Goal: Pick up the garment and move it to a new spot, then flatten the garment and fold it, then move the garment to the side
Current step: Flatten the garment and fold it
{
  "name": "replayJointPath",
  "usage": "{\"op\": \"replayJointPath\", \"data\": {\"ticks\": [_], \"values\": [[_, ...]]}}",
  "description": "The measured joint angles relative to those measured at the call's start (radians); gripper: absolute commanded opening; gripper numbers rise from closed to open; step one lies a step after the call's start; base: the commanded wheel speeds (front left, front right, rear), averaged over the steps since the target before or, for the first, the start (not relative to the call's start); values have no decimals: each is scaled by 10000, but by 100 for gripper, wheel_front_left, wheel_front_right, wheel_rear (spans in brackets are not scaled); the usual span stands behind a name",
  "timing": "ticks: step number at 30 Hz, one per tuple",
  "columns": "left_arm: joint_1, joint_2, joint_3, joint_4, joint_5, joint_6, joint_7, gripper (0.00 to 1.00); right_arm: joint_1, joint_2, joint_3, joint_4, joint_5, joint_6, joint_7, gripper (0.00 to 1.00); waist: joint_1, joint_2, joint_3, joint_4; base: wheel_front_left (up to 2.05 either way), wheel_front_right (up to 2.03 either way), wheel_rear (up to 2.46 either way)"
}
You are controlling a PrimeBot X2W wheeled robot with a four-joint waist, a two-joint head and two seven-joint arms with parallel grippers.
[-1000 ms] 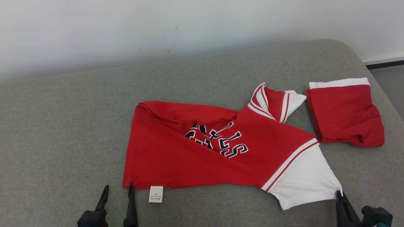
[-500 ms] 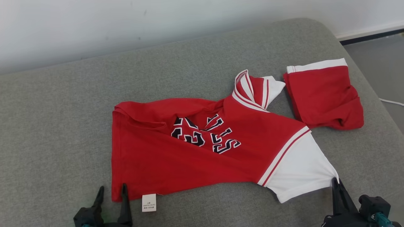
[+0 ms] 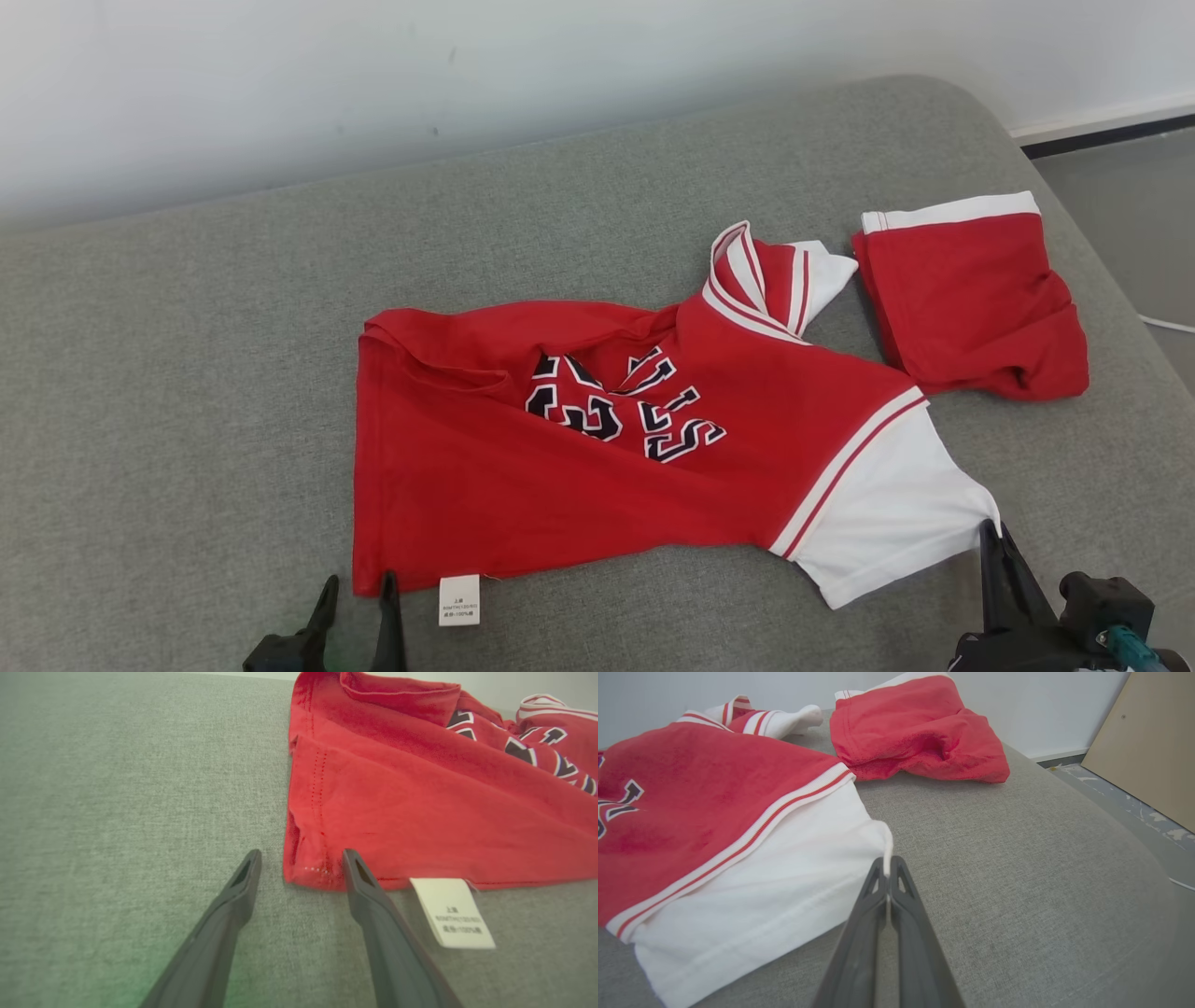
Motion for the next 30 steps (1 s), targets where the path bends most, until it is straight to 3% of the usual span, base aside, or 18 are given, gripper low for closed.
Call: {"op": "replayJointPath", "data": {"ticks": [1, 3, 8, 12, 13, 14, 20, 30], "values": [[18, 2, 8, 29, -4, -2, 0, 78, -1, 0, 23, -12, 0, 0, 0, 0, 0, -1, -15, 17, 0, 0, 0], [39, 2, 17, 58, -6, -19, 0, 74, -7, -2, 61, -36, 0, 0, 0, 0, 0, -1, -32, 33, 0, 0, 0], [-68, 2, 17, 174, -2, -180, 0, 42, -121, -13, 188, -165, 15, 0, 2, 0, 0, 0, 10, 10, 0, 0, 0], [-158, 2, -31, 207, -8, -268, 0, 41, -215, -6, 268, -226, 52, 0, 0, 0, 0, 0, 32, -36, 0, 0, 0], [-175, 2, -59, 236, -21, -291, 0, 30, -250, -8, 295, -257, 71, 0, 0, 0, 0, 0, 25, -47, 0, 0, 0], [-183, 2, -86, 270, -35, -353, 0, 2, -292, -8, 320, -284, 92, 0, 0, 0, 0, 0, 14, -56, 0, 0, 0], [-166, 2, -96, 293, -121, -523, 8, 0, -453, -10, 487, -644, 284, 0, 2, 0, 0, 0, -186, -46, 0, 0, 0], [-368, 134, 1137, -2119, 761, -894, 10, 0, -1837, -123, 1137, -2552, 1141, 0, 2, 0, -1, -1, -901, 250, 0, 0, 0]]}}
